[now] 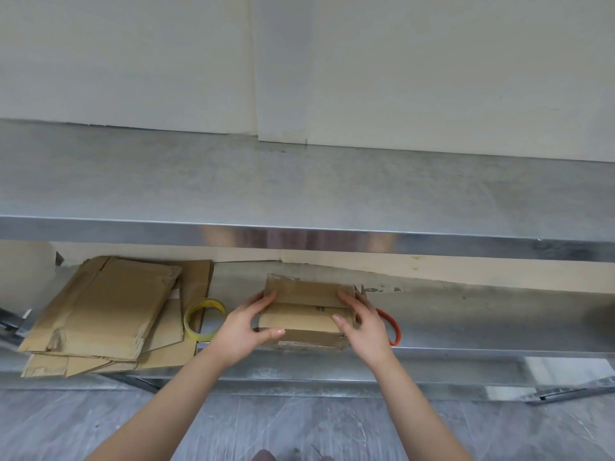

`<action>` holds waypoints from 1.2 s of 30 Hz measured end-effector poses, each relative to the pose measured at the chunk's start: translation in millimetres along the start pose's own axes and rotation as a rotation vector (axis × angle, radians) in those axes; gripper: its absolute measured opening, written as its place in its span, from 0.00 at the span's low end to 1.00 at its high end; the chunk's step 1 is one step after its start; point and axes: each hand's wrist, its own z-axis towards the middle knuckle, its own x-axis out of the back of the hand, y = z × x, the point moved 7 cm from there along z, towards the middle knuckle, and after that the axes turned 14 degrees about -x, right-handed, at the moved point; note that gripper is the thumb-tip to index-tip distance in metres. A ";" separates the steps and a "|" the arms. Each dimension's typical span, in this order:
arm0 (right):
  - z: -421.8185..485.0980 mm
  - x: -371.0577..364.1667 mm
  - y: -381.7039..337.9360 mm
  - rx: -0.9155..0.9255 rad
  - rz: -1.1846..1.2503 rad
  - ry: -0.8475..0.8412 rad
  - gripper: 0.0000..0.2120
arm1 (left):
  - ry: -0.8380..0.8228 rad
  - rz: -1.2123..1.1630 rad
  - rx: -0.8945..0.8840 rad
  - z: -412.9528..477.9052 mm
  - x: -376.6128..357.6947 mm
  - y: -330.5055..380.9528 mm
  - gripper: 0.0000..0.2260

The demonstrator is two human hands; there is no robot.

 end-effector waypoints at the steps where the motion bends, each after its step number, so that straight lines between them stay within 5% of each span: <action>1: 0.2 -0.6 1.5 0.001 -0.012 -0.002 0.22 | -0.012 0.020 -0.001 -0.3 -2.8 -1.4 0.34; 18: -1.8 -8.1 8.2 -0.017 0.018 0.025 0.24 | 0.022 0.049 0.014 -5.4 -7.2 -3.6 0.34; 24: -24.2 -27.9 39.6 -0.092 -0.006 -0.080 0.24 | -0.091 -0.020 0.071 -40.9 -34.7 -17.1 0.34; 36: 14.3 -23.7 28.0 -0.104 -0.036 0.027 0.21 | -0.059 0.017 0.132 10.5 -30.4 -16.9 0.31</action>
